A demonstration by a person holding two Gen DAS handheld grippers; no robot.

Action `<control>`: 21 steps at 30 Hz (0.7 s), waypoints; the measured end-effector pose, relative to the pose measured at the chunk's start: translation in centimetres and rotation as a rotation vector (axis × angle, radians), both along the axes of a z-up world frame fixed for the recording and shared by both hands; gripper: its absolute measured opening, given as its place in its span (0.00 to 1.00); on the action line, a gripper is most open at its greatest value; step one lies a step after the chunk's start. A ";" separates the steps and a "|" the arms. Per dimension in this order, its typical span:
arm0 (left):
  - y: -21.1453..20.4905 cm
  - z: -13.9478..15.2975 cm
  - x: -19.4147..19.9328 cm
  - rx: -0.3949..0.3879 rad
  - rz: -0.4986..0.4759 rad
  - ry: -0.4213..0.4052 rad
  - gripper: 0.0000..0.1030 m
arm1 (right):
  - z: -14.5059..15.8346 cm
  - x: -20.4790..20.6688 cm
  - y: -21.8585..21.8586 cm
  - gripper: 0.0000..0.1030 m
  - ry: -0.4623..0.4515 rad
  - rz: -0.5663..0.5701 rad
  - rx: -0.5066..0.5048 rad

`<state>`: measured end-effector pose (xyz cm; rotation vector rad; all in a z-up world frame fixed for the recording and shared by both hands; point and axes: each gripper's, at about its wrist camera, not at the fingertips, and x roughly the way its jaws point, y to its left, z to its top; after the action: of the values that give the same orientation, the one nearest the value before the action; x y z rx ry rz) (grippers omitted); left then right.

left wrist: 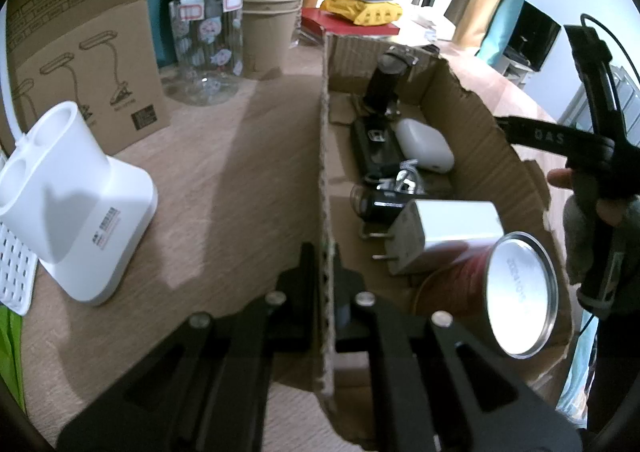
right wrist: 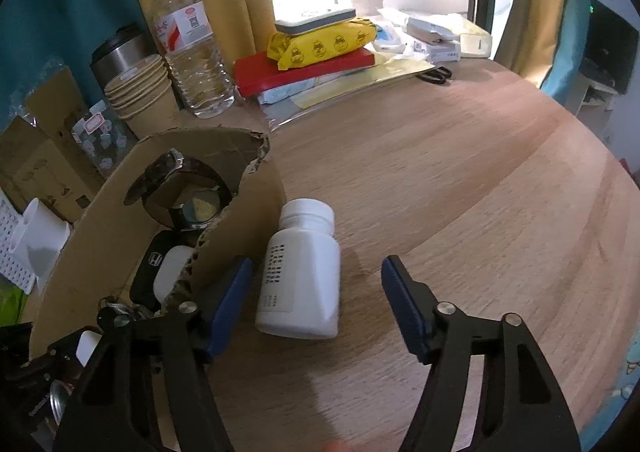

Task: Organize rigid objects
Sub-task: 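Move the right gripper to the white pill bottle, then close the right gripper on the white pill bottle and lift it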

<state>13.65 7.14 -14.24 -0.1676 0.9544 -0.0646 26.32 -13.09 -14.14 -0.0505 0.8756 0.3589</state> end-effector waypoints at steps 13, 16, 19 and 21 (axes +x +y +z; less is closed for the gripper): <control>0.0 0.0 0.0 0.000 0.000 0.000 0.04 | -0.7 0.7 -0.2 0.53 0.092 0.030 0.102; 0.0 0.0 0.0 0.000 0.000 0.000 0.04 | -1.0 0.9 -0.6 0.53 0.113 0.030 0.131; 0.0 0.0 0.0 -0.001 -0.001 0.000 0.04 | -1.1 1.0 -0.7 0.47 0.121 0.033 0.153; 0.0 0.0 0.0 0.000 0.000 0.000 0.04 | -1.1 1.0 -0.6 0.47 0.120 0.034 0.156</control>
<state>13.63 7.13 -14.24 -0.1680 0.9547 -0.0644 27.28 -13.73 -15.29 0.1012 0.9641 0.4646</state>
